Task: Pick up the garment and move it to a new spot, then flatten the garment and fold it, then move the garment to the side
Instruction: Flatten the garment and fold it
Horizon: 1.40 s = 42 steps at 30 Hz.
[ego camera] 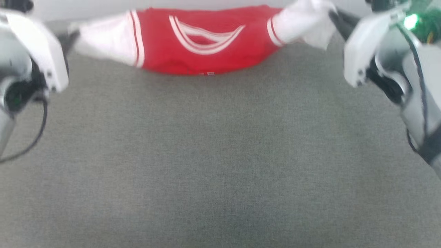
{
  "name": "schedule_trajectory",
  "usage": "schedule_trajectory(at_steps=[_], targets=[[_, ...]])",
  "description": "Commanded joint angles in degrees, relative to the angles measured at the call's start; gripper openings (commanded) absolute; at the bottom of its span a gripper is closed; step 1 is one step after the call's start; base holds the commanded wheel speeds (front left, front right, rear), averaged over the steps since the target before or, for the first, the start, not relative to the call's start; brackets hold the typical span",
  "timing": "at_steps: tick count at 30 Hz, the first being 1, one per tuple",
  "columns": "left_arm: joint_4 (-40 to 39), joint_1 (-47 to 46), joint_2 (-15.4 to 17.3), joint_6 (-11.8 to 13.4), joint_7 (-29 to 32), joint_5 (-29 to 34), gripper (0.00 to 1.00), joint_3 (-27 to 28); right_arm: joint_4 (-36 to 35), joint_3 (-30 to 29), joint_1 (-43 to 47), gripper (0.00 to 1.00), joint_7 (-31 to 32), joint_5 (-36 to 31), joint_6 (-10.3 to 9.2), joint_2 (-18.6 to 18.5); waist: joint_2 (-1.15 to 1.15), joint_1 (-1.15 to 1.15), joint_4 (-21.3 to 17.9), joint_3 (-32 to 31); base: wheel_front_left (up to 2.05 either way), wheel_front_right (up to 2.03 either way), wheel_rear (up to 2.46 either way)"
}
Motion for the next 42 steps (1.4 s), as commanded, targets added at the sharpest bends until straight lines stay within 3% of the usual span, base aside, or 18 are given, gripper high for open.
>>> schedule_trajectory(at_steps=[1, 6, 10, 16, 23, 27, 33, 42], targets=[[-1.5, 1.77, 0.86, 0.07, 1.04, -0.71, 0.0, -0.08, -2.43, 0.57, 2.26, 0.0, 1.29, 1.17, -0.02, -1.64, 0.0, 0.0, 0.3, -1.42, 0.0, 0.0, 0.0], [-13.36, 11.76, 7.16, 3.44, 5.84, -4.15, 0.0, -1.03, -14.99, 0.53, 12.36, 0.0, 7.29, 6.51, -0.02, -8.91, 0.0, 0.0, 0.11, -3.73, 0.0, 0.0, 0.0], [-25.11, 20.5, 13.08, 8.5, 7.68, -6.77, 0.0, -1.67, -23.08, -1.69, 20.76, 0.0, 11.23, 9.08, -0.02, -13.08, 0.0, 0.0, -0.19, -4.98, 0.0, 0.0, 0.0], [-39.62, 32.22, 20.68, 15.47, 8.3, -11.0, 0.0, -2.97, -32.38, -6.03, 32.89, 0.0, 16.79, 11.0, -0.02, -16.61, 0.0, 0.0, -0.73, -5.76, 0.0, 0.0, 0.0], [-48.82, 41.91, 26.88, 19.98, 9.84, -14.8, 0.0, -6.05, -40.56, -9.51, 45.67, 0.0, 23.65, 13.03, -0.02, -19.56, 0.0, 0.0, -1.03, -6.21, 0.0, 0.0, 0.0], [-50.87, 45.59, 28.91, 21.97, 9.75, -16.21, 0.0, -7.38, -44.1, -12.07, 51.79, 0.0, 27.44, 14.06, -0.02, -20.89, 0.0, 0.0, -1.23, -6.06, 0.0, 0.0, 0.0], [-51.01, 48.04, 29.13, 24.29, 8.89, -18.3, 0.0, -7.55, -47.15, -16.4, 58.62, 0.0, 31.58, 14.42, -0.02, -20.16, 0.0, 0.0, -1.28, -5.66, 0.0, 0.0, 0.0], [-49.99, 48.21, 26.58, 24.35, 5.93, -17.92, 0.0, -7.14, -47.38, -23.77, 64.07, 0.0, 34.81, 7.96, -0.02, -12.84, 0.0, 0.0, -1.45, -4.24, 0.0, 0.0, 0.0]])
